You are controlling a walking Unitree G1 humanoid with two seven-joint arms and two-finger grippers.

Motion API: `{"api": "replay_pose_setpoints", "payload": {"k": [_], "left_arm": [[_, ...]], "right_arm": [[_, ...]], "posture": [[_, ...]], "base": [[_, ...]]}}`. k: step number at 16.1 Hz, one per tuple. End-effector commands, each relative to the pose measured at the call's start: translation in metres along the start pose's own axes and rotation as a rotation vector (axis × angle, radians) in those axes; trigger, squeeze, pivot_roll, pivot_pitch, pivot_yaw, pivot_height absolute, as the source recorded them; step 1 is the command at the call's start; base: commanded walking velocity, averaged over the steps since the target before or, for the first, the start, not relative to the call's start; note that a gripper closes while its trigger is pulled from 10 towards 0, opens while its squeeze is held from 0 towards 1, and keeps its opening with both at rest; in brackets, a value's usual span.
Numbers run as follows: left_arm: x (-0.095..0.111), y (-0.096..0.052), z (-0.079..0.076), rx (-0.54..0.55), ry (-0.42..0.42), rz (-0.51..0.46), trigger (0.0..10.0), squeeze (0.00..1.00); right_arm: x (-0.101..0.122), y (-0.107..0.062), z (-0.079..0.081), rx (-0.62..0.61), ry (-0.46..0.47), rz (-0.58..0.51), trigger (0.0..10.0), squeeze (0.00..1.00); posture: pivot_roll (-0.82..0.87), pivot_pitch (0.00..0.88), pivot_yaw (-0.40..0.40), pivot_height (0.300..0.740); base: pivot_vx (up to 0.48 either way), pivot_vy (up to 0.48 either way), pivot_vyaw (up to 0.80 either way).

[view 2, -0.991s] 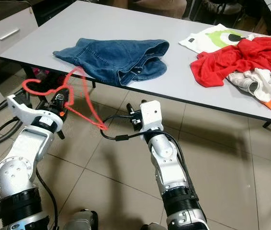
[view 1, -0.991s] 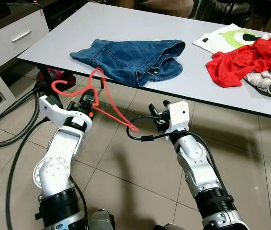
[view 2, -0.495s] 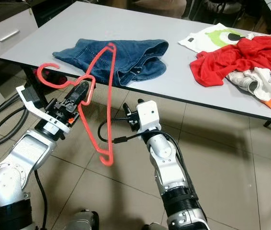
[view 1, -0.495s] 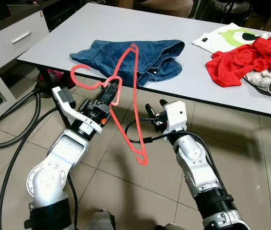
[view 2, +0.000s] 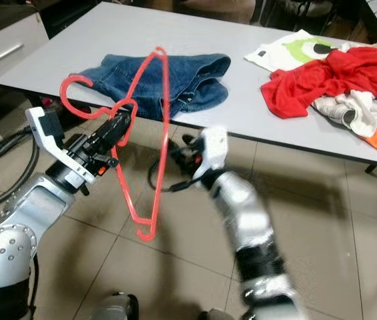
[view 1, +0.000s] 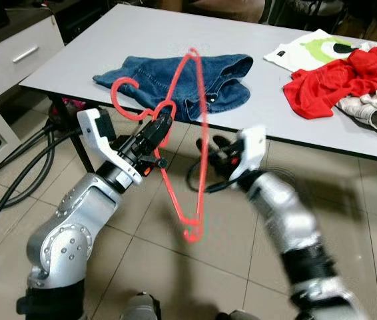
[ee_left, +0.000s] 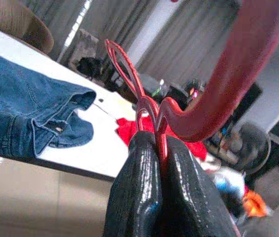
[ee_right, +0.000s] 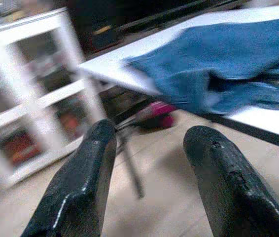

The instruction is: Hang hanger

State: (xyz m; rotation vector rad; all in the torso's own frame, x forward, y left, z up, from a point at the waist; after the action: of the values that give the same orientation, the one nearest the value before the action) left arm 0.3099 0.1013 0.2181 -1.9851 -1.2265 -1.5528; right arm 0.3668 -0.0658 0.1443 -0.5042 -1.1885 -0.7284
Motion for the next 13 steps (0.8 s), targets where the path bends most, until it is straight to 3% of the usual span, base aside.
{"api": "replay_pose_setpoints", "payload": {"k": [1, 3, 4, 5, 8, 10, 13], "left_arm": [[-0.001, -0.001, 0.001, -0.001, 0.036, 0.016, 10.0, 0.00], [0.000, -0.005, 0.007, -0.022, 0.113, 0.046, 10.0, 0.00], [0.000, -0.008, 0.009, -0.044, 0.148, 0.066, 10.0, 0.00], [-0.002, -0.011, 0.008, -0.085, 0.195, 0.104, 10.0, 0.00], [-0.005, -0.015, 0.014, -0.109, 0.273, 0.163, 10.0, 0.00], [-0.003, -0.014, 0.027, -0.056, 0.279, 0.151, 10.0, 0.00], [-0.008, -0.019, 0.010, -0.178, 0.352, 0.201, 10.0, 0.00]], "right_arm": [[0.025, 0.001, 0.011, 0.095, -0.020, -0.045, 10.0, 0.00], [0.069, -0.022, 0.011, 0.274, -0.131, -0.005, 10.0, 0.00], [0.084, -0.035, 0.016, 0.372, -0.206, 0.032, 10.0, 0.24], [0.094, -0.045, 0.013, 0.422, -0.305, 0.083, 10.0, 1.00], [0.107, -0.059, 0.000, 0.434, -0.470, 0.218, 10.0, 1.00], [0.101, -0.063, -0.008, 0.415, -0.463, 0.249, 10.0, 1.00], [0.097, -0.063, -0.016, 0.423, -0.499, 0.260, 10.0, 1.00]], "posture": [[0.12, 0.074, 0.025, 0.740], [0.12, 0.073, 0.028, 0.740], [0.12, 0.073, 0.030, 0.740], [0.12, 0.072, 0.030, 0.740], [0.12, 0.070, 0.022, 0.740], [0.12, 0.063, 0.014, 0.740], [0.12, 0.057, 0.016, 0.740]], "base": [[0.000, 0.000, 0.00], [0.000, 0.000, 0.00], [0.000, 0.000, 0.00], [0.000, 0.000, 0.00], [0.000, 0.000, 0.00], [0.000, 0.000, 0.00], [0.000, 0.000, 0.00]]}}
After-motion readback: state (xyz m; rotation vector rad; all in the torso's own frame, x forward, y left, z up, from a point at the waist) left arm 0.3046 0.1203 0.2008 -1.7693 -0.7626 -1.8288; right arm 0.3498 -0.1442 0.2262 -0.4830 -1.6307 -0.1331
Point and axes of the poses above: a point about 5 cm out from each wrist's last joint towards the gripper, its own y axis pointing out of the wrist towards the gripper, its own x axis along the axis of the wrist's last joint, z = x × y, the point moved 5 cm from there along y, pointing out of the wrist towards the gripper, and after that the axes turned 6 degrees about y, right-handed, at the moved point
